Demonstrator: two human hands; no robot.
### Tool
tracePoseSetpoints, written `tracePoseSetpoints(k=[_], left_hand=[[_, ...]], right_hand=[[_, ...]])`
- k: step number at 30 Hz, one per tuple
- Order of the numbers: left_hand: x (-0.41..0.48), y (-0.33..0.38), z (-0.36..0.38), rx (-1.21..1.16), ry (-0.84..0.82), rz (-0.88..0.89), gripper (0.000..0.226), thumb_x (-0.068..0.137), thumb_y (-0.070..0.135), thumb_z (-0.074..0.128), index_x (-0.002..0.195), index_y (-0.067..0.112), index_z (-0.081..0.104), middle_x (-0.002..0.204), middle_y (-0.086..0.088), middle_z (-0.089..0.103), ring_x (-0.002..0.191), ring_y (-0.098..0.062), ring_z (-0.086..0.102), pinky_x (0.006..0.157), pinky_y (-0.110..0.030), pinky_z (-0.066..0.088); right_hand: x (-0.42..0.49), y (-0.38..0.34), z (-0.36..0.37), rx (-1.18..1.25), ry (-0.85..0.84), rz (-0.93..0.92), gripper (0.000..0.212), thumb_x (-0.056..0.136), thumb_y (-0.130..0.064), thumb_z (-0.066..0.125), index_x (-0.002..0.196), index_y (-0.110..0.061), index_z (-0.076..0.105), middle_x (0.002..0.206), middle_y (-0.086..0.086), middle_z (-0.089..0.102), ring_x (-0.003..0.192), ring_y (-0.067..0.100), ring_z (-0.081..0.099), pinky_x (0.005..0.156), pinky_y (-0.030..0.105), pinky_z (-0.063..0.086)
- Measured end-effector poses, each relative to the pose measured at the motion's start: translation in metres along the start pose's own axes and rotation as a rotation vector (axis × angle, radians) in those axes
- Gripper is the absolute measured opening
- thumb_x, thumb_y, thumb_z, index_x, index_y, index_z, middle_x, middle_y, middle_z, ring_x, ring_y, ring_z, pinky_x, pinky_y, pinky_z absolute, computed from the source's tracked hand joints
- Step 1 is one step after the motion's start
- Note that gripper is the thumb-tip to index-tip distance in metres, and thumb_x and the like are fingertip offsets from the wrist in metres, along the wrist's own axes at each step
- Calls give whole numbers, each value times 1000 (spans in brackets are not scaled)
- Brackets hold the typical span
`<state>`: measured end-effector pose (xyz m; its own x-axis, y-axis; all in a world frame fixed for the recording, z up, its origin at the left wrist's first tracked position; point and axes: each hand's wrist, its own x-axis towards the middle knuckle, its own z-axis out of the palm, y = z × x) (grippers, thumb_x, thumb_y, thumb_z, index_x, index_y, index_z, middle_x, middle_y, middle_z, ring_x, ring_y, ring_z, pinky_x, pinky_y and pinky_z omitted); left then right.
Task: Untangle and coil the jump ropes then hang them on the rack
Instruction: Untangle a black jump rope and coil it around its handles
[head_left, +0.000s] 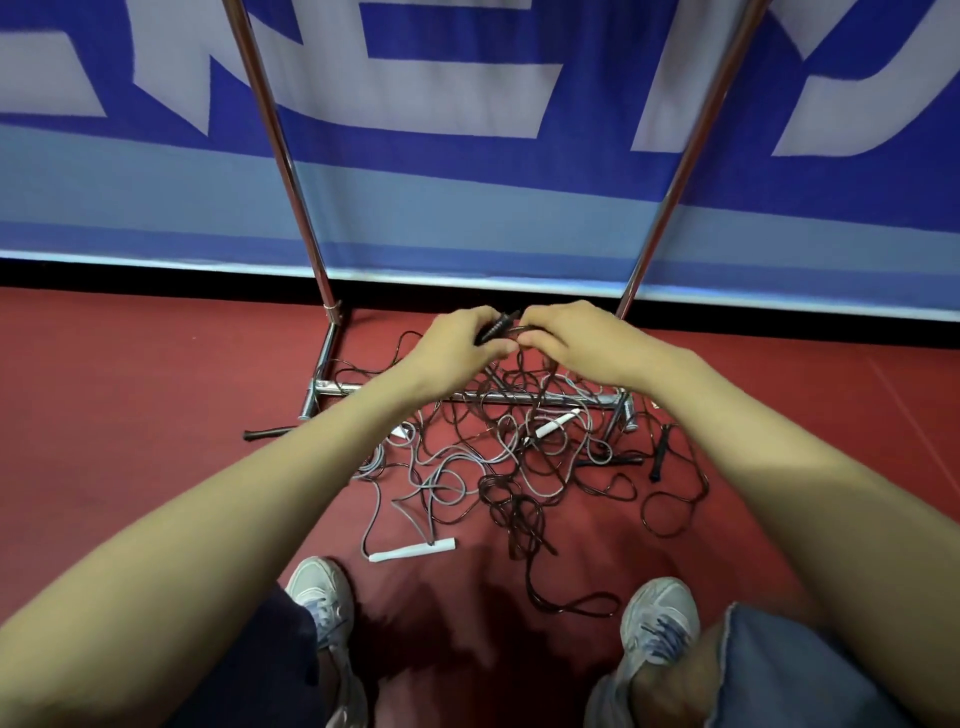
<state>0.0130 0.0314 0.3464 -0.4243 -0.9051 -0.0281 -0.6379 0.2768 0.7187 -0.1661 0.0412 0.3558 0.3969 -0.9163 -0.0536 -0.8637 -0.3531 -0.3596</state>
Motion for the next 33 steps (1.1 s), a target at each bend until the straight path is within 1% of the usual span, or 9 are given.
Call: tracePoseSetpoints(k=[4, 7, 10, 12, 14, 20, 26, 30, 33], left_hand=[[5, 15, -11, -592, 195, -47, 10, 93, 11, 60, 84, 16, 59, 67, 4, 56, 52, -5, 45, 52, -20, 35], [9, 22, -36, -1008, 397, -49, 16, 95, 4, 53, 82, 13, 54, 66, 2, 54, 49, -4, 42, 47, -15, 32], [11, 4, -52, -659, 440, -167, 6, 91, 7, 59, 88, 11, 57, 65, 5, 58, 55, -8, 48, 55, -22, 41], [9, -17, -46, -28, 178, -412, 25, 85, 2, 65, 108, 6, 55, 95, -8, 62, 84, -22, 60, 73, -33, 47], [6, -29, -34, 280, 13, -542, 45, 84, -5, 59, 126, -4, 43, 128, -22, 49, 113, -36, 53, 85, -38, 44], [3, -9, -3, -230, 44, -215, 61, 78, 12, 78, 130, 9, 46, 112, -4, 67, 97, -20, 64, 87, -37, 52], [8, 1, -2, -89, -10, -84, 13, 91, 25, 65, 85, 17, 56, 70, 5, 56, 62, -9, 48, 62, -28, 38], [11, 15, -21, -698, 318, -138, 20, 95, 10, 55, 76, 16, 53, 64, 3, 54, 48, -4, 42, 54, -21, 34], [14, 5, -33, -621, 444, -226, 16, 95, 10, 53, 80, 16, 56, 72, -1, 61, 52, -10, 47, 57, -28, 36]], right_hand=[[-8, 7, -1, 376, -23, 91, 13, 96, -28, 57, 85, -24, 60, 81, -7, 64, 75, 10, 58, 75, 28, 44], [-14, 28, 29, 268, -263, 180, 19, 97, -29, 55, 80, -24, 61, 83, -8, 65, 78, 12, 60, 77, 29, 47], [-20, 48, 53, 240, -362, 326, 24, 102, -22, 44, 84, -13, 58, 78, 0, 64, 76, 21, 60, 64, 26, 44], [-17, 57, 51, 231, -236, 412, 23, 103, -20, 41, 88, -11, 55, 78, 3, 64, 78, 24, 61, 66, 29, 47], [-9, 61, 43, 92, -121, 425, 20, 103, -22, 43, 96, -7, 54, 90, 12, 64, 86, 30, 61, 77, 38, 49], [1, 23, 24, 238, -56, 139, 10, 91, -28, 64, 89, -20, 60, 80, -6, 61, 77, 12, 54, 69, 27, 39], [4, 14, 12, 448, 70, 88, 15, 88, -28, 69, 79, -22, 58, 64, -10, 48, 56, 3, 39, 57, 20, 31], [-3, 39, 24, 361, -144, 181, 16, 90, -21, 66, 76, -23, 58, 75, -9, 60, 66, 5, 51, 69, 25, 41], [-15, 57, 38, 171, -377, 286, 24, 98, -19, 51, 75, -23, 56, 77, -9, 68, 58, -4, 52, 63, 22, 38]])
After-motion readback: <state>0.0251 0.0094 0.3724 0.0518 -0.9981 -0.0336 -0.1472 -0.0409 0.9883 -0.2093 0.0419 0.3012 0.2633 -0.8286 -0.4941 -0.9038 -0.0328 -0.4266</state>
